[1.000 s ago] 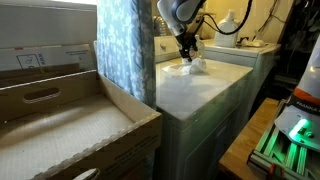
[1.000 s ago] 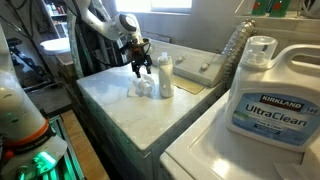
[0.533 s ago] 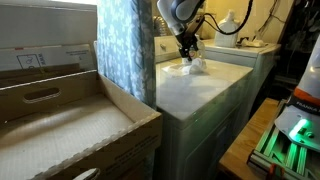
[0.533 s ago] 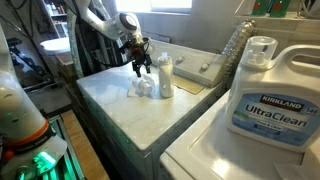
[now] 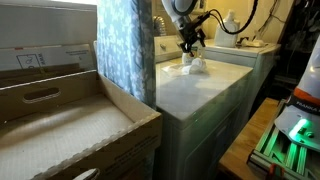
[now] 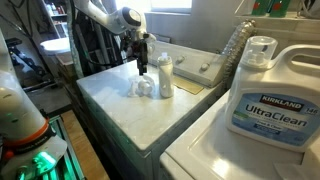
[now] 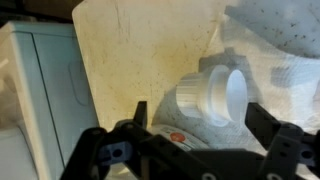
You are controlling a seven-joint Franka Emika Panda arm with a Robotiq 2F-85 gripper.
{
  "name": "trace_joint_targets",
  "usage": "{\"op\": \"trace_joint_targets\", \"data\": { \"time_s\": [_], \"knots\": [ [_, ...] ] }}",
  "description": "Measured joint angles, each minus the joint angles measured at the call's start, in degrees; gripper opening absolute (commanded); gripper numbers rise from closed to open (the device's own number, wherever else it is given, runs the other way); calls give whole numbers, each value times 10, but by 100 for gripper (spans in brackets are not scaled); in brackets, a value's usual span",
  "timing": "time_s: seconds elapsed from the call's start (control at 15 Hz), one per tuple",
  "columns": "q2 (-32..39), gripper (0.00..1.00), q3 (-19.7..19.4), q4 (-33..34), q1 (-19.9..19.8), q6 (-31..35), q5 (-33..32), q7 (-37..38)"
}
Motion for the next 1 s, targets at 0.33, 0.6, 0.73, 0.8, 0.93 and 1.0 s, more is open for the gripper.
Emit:
{"op": "trace_joint_targets", "data": {
  "time_s": [0.33,0.6,0.73,0.8,0.93,1.0],
  "knots": [
    [-18,100,-12,-9,-9,-14,33,82],
    [-19,100,-12,-7,-10,-14,28,116],
    [-15,100,-16,-5,-11,-8,23,177],
    [-13,100,-18,-4,-11,-6,24,206],
    [-10,100,-22,-5,-14,6,24,264],
    [-10,100,-24,-6,-15,16,25,291]
  ]
}}
